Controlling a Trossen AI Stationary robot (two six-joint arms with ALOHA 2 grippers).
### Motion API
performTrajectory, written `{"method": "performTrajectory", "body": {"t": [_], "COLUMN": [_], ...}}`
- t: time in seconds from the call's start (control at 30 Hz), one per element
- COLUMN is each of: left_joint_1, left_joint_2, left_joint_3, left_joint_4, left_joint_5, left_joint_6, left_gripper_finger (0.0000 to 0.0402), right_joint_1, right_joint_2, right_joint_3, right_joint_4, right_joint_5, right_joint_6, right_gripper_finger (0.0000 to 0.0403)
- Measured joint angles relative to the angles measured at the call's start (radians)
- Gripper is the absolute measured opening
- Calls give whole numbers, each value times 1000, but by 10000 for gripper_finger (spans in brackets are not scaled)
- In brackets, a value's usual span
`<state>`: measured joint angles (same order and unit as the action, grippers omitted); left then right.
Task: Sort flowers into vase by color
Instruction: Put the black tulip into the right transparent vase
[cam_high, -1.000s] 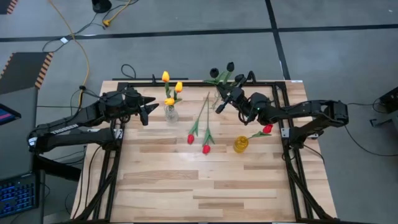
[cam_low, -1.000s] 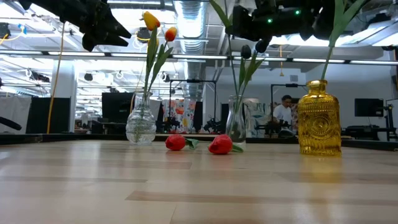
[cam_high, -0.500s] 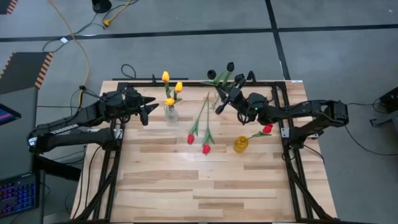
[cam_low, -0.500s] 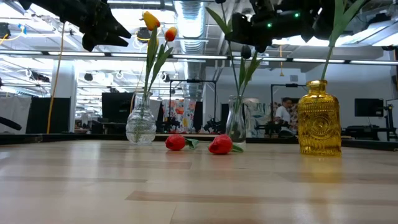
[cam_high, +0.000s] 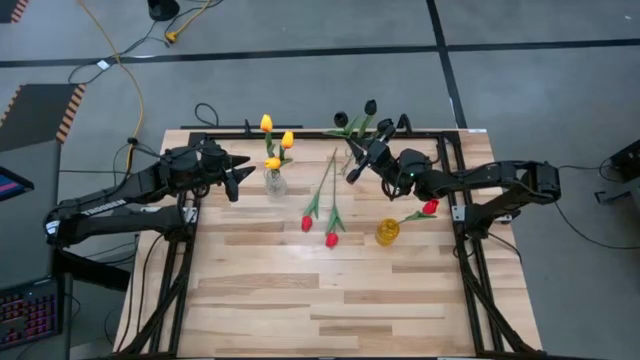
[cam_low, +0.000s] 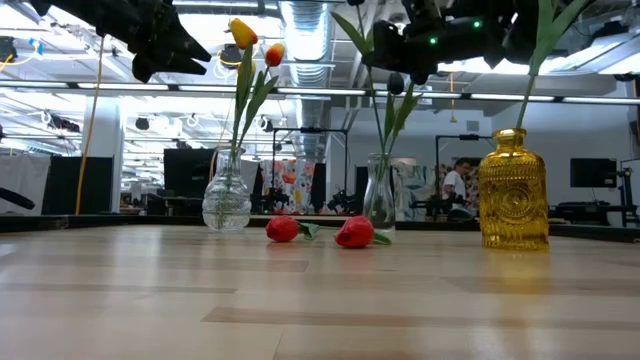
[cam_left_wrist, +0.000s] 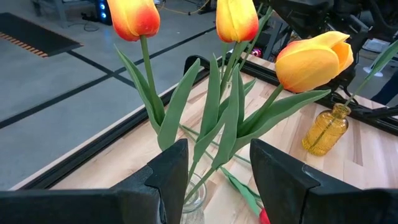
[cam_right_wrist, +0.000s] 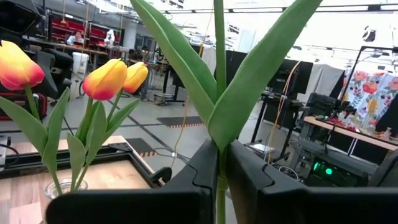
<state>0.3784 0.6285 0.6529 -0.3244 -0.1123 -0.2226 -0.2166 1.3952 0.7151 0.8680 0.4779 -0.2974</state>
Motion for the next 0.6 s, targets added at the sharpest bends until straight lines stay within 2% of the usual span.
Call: {"method": "performTrajectory", "body": {"t": [0.27,0.6], "left_joint_1": [0,0], "left_joint_2": [0,0], "left_joint_3": [0,0], "left_joint_4": [0,0], "left_joint_5": [0,0], "left_joint_6": [-1,-3], "left_gripper_finger": [160,160], "right_joint_1": [-16,-15], "right_joint_2": [0,0], "right_joint_3": [0,0], "right_joint_4": [0,-3], "right_joint_5": [3,3], "right_joint_6": [0,0], "right_gripper_finger": [63,130]}}
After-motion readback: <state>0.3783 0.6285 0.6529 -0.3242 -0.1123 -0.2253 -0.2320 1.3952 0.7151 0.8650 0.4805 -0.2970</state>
